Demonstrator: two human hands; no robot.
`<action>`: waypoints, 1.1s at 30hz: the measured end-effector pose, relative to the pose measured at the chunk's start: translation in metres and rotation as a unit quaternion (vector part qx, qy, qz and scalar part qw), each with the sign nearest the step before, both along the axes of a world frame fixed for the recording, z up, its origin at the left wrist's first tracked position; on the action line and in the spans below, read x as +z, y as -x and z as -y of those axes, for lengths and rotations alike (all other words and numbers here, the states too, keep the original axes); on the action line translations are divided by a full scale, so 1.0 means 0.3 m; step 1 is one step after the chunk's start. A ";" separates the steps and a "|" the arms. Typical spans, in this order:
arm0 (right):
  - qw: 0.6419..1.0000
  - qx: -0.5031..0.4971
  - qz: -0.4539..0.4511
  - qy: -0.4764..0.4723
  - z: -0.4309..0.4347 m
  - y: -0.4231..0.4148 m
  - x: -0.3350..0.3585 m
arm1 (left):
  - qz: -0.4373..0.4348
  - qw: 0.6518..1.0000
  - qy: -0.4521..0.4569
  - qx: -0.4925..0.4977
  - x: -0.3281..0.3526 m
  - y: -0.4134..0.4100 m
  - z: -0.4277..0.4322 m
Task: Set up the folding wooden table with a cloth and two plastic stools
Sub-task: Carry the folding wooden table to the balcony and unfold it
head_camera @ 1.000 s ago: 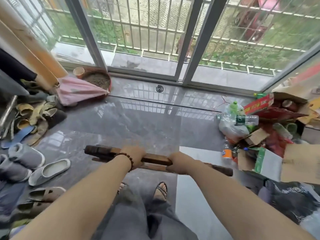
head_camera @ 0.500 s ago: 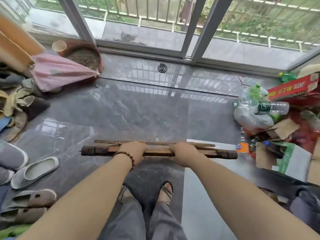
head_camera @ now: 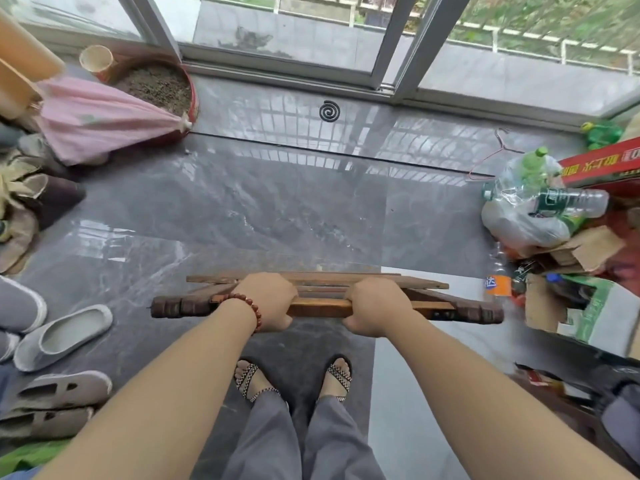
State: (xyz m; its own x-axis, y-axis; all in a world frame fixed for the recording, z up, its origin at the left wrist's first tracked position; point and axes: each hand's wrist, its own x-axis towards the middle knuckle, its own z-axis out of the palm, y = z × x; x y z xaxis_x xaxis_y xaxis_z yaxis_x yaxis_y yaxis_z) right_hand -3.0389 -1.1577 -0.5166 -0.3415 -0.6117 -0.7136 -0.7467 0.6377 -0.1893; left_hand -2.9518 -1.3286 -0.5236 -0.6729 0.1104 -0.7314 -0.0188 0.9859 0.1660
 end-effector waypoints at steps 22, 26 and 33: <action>0.997 -0.017 -0.068 0.038 0.034 0.056 -0.011 | -0.061 0.995 -0.039 0.066 -0.027 0.046 0.051; 0.995 -0.015 -0.079 0.058 0.026 0.046 -0.009 | -0.047 0.995 -0.053 0.070 -0.024 0.046 0.046; 0.944 -0.095 -0.126 0.291 -0.084 -0.066 -0.073 | -0.001 0.998 -0.045 0.054 -0.030 0.002 0.016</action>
